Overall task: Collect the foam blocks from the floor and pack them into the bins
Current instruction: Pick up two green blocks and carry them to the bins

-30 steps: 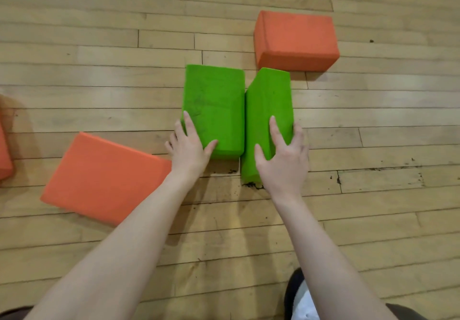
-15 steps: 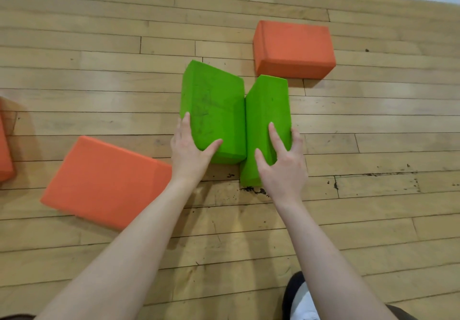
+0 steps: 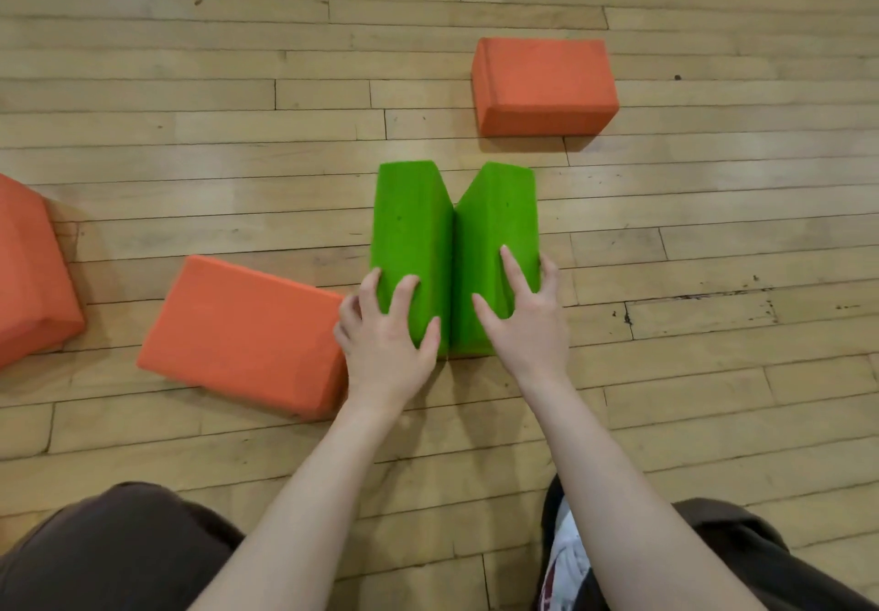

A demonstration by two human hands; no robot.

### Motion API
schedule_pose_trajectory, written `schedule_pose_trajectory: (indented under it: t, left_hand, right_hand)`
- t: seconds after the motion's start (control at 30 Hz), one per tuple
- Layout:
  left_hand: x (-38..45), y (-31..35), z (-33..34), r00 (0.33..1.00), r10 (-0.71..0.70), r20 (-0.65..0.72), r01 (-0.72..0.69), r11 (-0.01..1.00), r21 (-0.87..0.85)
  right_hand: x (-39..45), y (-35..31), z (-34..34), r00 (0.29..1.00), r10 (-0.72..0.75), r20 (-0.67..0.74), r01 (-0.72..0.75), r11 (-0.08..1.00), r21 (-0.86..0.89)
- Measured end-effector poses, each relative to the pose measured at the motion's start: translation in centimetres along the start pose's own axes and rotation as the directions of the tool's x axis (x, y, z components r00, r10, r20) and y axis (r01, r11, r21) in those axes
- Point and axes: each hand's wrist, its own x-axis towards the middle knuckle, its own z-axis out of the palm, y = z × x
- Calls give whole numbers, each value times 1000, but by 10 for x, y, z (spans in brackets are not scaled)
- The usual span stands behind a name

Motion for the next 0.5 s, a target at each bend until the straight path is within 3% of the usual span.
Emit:
schedule_pose_trajectory:
  t: [0.37,0.5]
  left_hand:
    - [27,12,-7,968,-116,223,118,993,3]
    - [26,25,-50,964,-173,203,177,984,-5]
  right_hand:
    - [4,-3,3,991,52,125,-54,998,17]
    - [-1,-20,-28,985,78,151,-87,995,50]
